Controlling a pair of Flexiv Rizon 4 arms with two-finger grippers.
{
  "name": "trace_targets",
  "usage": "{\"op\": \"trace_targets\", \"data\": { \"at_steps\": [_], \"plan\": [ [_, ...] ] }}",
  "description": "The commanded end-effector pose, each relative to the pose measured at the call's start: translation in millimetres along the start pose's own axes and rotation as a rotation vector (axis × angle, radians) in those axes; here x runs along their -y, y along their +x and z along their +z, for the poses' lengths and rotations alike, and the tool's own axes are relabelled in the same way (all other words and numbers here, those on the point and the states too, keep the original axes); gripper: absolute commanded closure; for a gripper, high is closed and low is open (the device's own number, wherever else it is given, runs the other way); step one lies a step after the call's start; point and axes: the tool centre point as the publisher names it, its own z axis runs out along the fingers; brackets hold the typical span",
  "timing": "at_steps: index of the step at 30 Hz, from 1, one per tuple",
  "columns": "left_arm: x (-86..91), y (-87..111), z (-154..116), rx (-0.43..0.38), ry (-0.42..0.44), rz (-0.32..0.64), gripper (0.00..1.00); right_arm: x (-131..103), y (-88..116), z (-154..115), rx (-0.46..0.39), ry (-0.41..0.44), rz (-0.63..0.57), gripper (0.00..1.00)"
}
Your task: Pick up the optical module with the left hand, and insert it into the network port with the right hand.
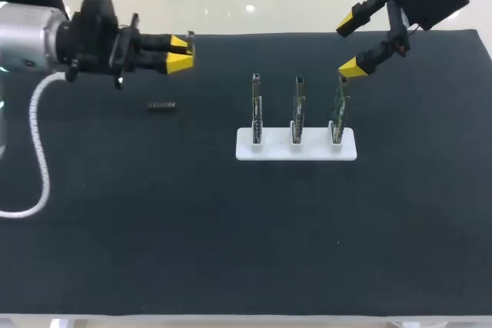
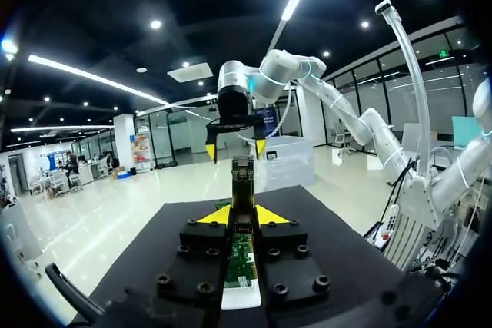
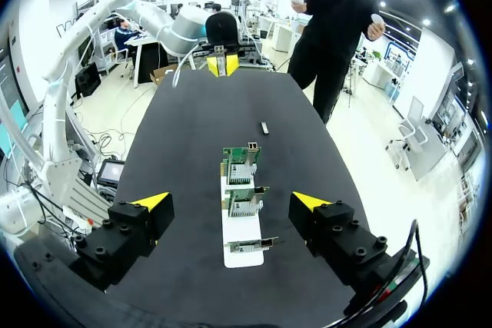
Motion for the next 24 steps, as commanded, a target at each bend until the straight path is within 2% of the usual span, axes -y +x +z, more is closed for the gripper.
{"op": "trace_targets", "data": {
  "at_steps": [1,11,24],
  "plan": [
    [-1.3,2.3,14,0.018,0.009,0.001,1.0,0,0,0,0.002,0.0,-0.001,0.0],
    [3.9,5.6,38,0.012,0.029,-0.014,1.0,0,0,0,0.002,0.0,-0.001,0.0],
    [4.2,5.9,40,0.005,0.037,-0.02,1.0,0,0,0,0.002,0.0,-0.001,0.0]
  ]
}}
